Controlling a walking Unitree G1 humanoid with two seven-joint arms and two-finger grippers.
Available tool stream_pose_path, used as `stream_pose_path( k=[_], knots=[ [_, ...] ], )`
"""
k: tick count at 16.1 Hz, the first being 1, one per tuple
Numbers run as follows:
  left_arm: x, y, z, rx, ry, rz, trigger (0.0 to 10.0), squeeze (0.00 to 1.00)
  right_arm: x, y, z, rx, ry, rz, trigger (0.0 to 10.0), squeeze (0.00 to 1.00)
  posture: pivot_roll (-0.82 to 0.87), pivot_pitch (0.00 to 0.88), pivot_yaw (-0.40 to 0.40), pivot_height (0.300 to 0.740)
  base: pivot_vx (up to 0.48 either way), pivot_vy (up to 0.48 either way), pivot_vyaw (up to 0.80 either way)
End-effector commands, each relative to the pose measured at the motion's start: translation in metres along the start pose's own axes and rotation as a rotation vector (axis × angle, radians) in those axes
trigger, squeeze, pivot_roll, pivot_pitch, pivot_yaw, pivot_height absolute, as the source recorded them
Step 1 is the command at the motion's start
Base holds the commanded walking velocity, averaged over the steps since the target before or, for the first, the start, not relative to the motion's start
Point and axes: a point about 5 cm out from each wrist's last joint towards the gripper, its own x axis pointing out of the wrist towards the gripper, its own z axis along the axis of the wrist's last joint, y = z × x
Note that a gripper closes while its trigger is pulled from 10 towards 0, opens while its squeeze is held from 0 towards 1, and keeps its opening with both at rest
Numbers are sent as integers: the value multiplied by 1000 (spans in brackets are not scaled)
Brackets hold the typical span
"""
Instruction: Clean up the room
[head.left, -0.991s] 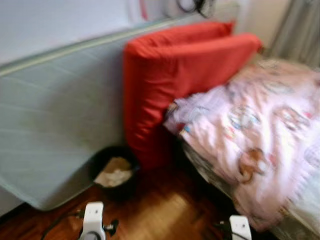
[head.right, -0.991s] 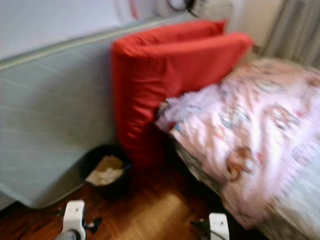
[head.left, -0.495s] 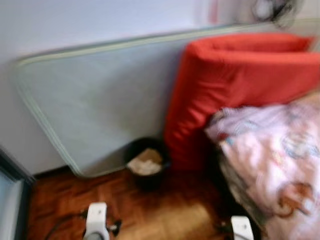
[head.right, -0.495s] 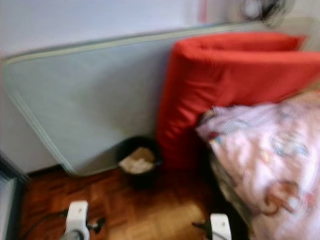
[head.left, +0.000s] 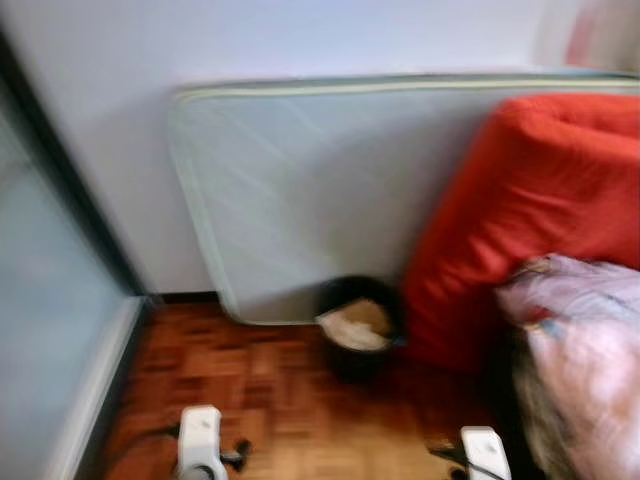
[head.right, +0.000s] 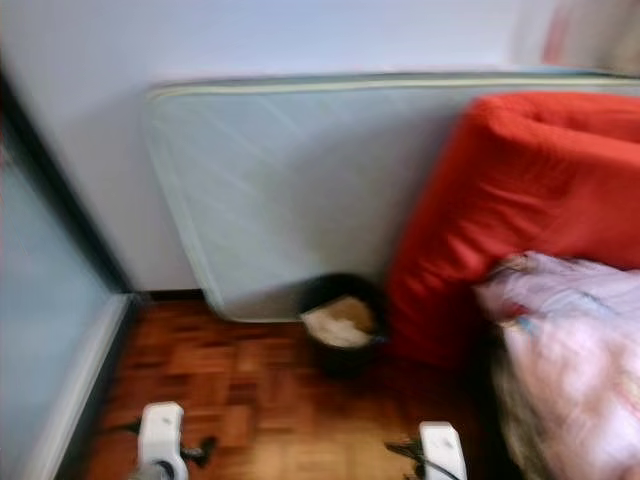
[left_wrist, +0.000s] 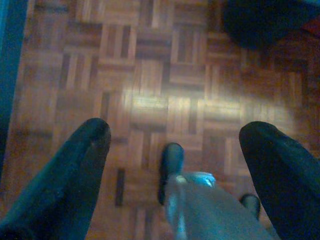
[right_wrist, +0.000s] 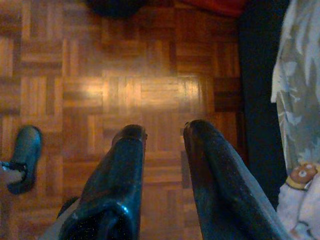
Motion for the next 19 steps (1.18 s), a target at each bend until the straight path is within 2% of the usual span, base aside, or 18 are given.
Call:
stream_pose_path(
  k=[1, 4, 19],
  knots=[
    [-1, 5, -1, 6, 9, 14, 10000, 0, 1, 3, 3, 5, -8, 10, 10000, 0, 18, 0, -56, 740, 0, 0, 800],
    [0, 5, 0, 15, 9, 12, 10000, 0, 1, 7, 2, -14, -3, 27, 10000, 0, 16, 0, -47, 740, 0, 0, 800],
    [1, 5, 6, 29, -7, 14, 10000, 0, 1, 7, 3, 6, -9, 25, 10000, 0, 18, 0, -36, 740, 0, 0, 800]
  ],
)
